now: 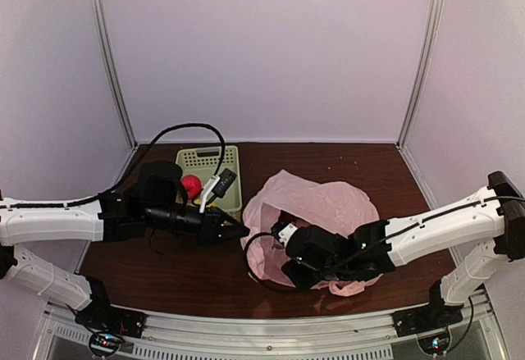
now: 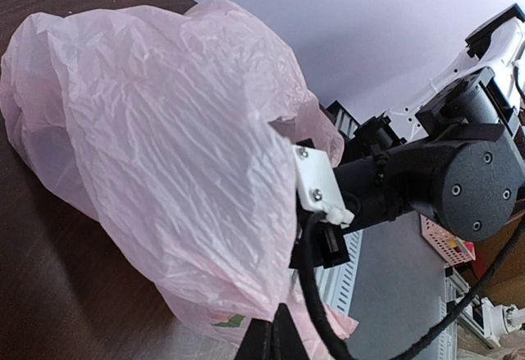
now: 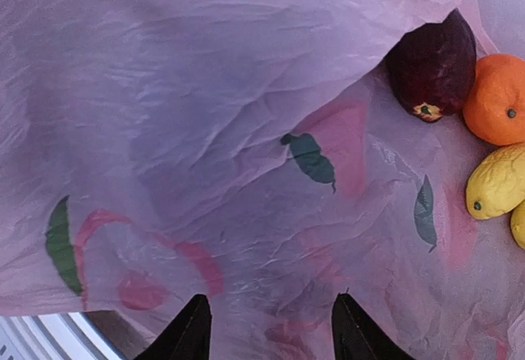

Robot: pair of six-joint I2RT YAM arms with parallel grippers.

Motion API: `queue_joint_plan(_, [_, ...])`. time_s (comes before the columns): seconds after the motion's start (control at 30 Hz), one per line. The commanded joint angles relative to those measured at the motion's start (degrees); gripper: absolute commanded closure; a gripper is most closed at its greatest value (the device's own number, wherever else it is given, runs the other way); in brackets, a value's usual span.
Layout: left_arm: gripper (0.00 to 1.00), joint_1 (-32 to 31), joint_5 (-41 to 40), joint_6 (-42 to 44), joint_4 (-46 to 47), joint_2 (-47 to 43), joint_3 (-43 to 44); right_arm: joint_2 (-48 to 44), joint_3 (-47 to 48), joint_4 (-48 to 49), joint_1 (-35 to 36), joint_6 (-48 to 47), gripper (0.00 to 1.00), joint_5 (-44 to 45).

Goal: Untie the knot of the plastic bag and take out the fruit
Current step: Hold the bag opening of the takeout bag, then reach into the gripper in the takeout bag.

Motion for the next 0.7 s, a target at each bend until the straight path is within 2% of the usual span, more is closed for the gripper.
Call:
queue_joint_plan(0.0, [1.0,-0.3,0.9,0.7,1.9,-0.8,1.9,2.2,2.3,-4.5,-3.0,3.6,0.47,4.7])
queue_joint_plan(0.3, [1.0,-0.3,1.8,1.0,0.4,-1.0,2.3,3.6,2.9,-1.8,-10.5,8.0,0.45,11.7])
queue_joint_plan(0.5, [1.0,-0.3,1.4,1.0,-0.7,-1.1,1.7,2.2,0.2,10.1,-14.8,7.1,0.38,7.5])
queue_joint_plan(0.67, [1.0,-0.3,1.4,0.8,-0.8,-0.7,2.3,4.8,0.8,16.0,-16.6,5.4,0.34,5.4])
